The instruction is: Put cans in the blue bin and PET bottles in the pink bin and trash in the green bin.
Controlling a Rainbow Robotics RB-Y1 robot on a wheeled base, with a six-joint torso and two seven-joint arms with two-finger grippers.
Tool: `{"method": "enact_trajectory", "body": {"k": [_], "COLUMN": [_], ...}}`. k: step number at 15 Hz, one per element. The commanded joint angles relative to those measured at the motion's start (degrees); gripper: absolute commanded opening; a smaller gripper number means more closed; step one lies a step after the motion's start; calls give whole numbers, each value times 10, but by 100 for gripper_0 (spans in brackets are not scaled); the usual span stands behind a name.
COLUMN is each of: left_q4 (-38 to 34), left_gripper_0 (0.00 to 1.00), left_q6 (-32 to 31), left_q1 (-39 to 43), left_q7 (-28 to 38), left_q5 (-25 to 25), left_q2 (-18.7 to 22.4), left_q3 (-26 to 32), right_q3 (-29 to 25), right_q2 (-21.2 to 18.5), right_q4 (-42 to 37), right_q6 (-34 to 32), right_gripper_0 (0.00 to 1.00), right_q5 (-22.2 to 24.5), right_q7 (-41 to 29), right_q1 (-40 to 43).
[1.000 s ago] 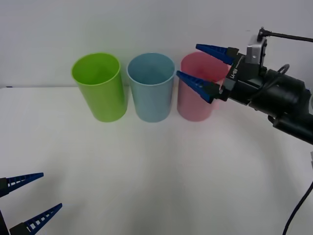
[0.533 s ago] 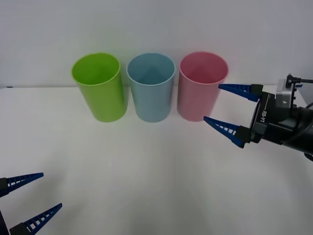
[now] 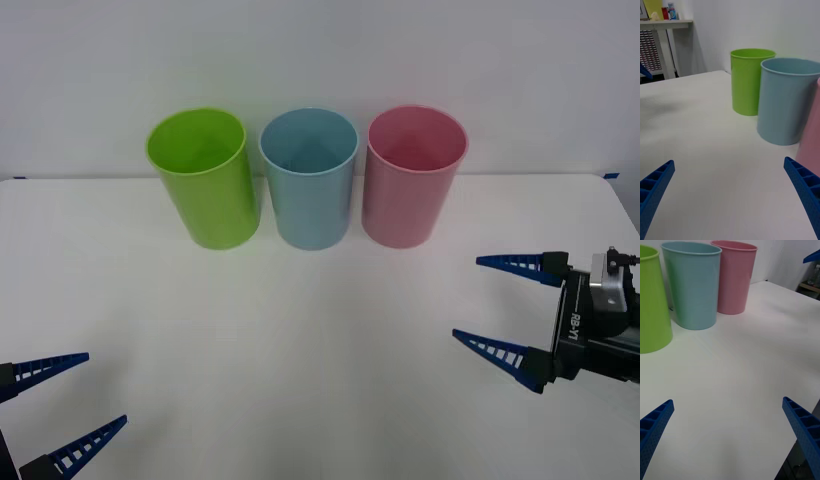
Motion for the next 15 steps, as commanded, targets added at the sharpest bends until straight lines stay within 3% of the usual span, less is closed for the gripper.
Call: {"method": "enact_trajectory", "body": {"k": [1,5,15], "left_q4": [0,0,0], "left_gripper_0": [100,100,100], "left_q6": [0,0,0], "left_q1": [0,0,0], "left_q7": [0,0,0], "left_q5": [0,0,0], "left_q2": [0,0,0], "left_q3": [0,0,0], "right_q3": [5,5,5], "right_q2": [-32,-62,-86], "right_q4": [1,2,28], "right_q6": [0,-9,-31], "right_gripper_0": [100,100,100], "right_q5": [-23,-19,-2], "right_q7": [32,41,48], "right_q1": [42,67,67]}}
